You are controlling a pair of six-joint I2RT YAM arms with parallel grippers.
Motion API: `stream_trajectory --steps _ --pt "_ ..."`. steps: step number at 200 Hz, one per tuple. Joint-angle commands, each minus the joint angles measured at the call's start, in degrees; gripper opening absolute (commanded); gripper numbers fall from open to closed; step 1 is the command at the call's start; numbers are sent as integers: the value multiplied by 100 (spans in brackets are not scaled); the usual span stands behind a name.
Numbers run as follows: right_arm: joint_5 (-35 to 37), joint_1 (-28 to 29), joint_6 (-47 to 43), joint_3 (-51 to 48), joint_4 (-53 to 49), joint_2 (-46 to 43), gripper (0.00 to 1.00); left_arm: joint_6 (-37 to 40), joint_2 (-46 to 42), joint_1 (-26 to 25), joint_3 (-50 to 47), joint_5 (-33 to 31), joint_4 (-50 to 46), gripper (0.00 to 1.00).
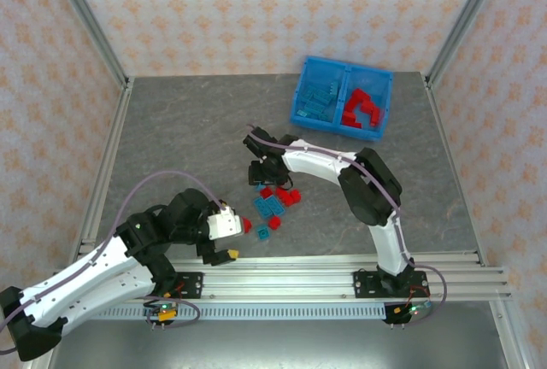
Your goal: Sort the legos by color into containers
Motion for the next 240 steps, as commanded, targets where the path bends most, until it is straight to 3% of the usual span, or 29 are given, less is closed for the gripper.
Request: stream_trajectory --steps 1,43,90,116,140,174,240 --pt "189 22 62 158 157 210 49 16 -146 -21 -189 21 591 100" --pt "505 22 -29 101 260 -48 27 104 -407 -22 -262 -364 612 99" --pt "1414 22 -232 -290 405 -1532 26 32 -1082 -25 -383 -370 903 99" --pt "2600 -41 -707 -395 370 -2274 26 -35 -1310 -12 -500 -462 1190 100" --pt "3416 -356 -1286 -92 297 -2414 26 75 -1266 8 -506 -672 1234 100" --pt "3987 -1077 -1930 843 201 -1685 27 -70 -1306 31 -462 -927 1170 100" --pt "4684 -2193 -2076 4535 -1348 1607 26 164 -1643 40 -708 -1145 1159 100"
